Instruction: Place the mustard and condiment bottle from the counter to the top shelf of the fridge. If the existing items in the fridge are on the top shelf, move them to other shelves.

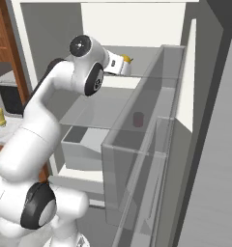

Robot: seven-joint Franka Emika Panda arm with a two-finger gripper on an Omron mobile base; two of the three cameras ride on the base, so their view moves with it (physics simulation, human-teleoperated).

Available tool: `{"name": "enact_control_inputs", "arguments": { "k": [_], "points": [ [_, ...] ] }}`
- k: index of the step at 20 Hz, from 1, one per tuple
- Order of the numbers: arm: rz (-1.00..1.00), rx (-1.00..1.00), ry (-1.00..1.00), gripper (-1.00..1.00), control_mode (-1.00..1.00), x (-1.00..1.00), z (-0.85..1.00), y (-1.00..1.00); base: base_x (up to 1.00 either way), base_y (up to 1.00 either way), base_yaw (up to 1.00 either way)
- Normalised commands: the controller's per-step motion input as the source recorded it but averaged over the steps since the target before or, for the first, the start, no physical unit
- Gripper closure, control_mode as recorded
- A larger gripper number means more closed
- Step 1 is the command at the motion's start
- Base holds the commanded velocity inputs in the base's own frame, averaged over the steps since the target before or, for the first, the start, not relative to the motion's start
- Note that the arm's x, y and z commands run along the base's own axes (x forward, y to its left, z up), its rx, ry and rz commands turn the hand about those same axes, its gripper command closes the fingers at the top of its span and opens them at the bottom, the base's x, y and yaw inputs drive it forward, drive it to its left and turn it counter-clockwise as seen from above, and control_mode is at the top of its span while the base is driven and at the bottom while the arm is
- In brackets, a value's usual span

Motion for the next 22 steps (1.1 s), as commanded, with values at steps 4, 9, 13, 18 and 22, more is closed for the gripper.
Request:
{"name": "enact_control_inputs", "arguments": {
  "k": [4,9,13,18,22],
  "points": [
    [0.0,0.0,0.15,-1.0,-1.0,0.56,0.0,-0.26,0.0,0.0,0.0],
    [0.0,0.0,0.09,-1.0,-1.0,0.54,0.0,-0.14,0.0,0.0,0.0],
    [0.0,0.0,0.01,-1.0,-1.0,0.58,-0.08,0.0,0.0,0.0,0.0],
    [0.0,0.0,0.0,-1.0,-1.0,0.6,-0.17,0.0,0.0,0.0,0.0],
    [0.0,0.0,0.0,-1.0,-1.0,0.57,-0.1,0.0,0.0,0.0,0.0]
  ]
}}
